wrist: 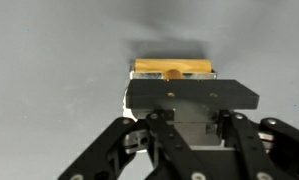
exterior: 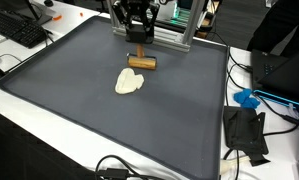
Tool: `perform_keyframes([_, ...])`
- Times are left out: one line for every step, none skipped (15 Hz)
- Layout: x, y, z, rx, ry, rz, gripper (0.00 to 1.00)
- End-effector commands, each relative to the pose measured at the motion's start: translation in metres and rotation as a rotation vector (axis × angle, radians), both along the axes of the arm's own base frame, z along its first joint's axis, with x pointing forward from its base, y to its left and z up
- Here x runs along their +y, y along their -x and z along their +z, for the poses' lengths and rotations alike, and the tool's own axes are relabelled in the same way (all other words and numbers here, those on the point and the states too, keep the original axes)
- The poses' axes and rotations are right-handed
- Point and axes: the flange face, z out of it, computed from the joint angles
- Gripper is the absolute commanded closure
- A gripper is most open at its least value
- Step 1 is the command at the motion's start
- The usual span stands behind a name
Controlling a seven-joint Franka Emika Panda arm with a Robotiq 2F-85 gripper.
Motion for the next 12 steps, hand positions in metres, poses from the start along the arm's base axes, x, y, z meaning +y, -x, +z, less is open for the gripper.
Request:
perform_keyframes([-0.006, 0.018, 0.000, 0.010, 0.002, -0.034, 0.23])
perform_keyframes([-0.006, 0.020, -0.003, 0.011, 0.001, -0.039, 0.67])
perform_keyframes([-0.006, 0.022, -0.006, 0.015, 0.003, -0.040, 0.63])
perform_keyframes([-0.006, 0.024, -0.008, 0.016, -0.003, -0.039, 0.64])
perform_keyframes([-0.004, 0.025, -0.008, 0.016, -0.009, -0.036, 0.70])
perform_keyframes([-0.004, 0.026, -0.008, 0.016, -0.007, -0.035, 0.78])
perform_keyframes([-0.005, 0.028, -0.009, 0.021, -0.004, -0.034, 0.78])
perform_keyframes([-0.005, 0.029, -0.011, 0.028, 0.000, -0.030, 0.78])
perform_keyframes([-0.005, 0.031, -0.011, 0.032, 0.001, -0.029, 0.33])
perform_keyframes([-0.005, 0.032, -0.012, 0.033, 0.003, -0.030, 0.27])
perform_keyframes([-0.005, 0.034, -0.014, 0.039, 0.004, -0.028, 0.21])
perform_keyframes([-0.005, 0.036, -0.017, 0.040, 0.003, -0.031, 0.27])
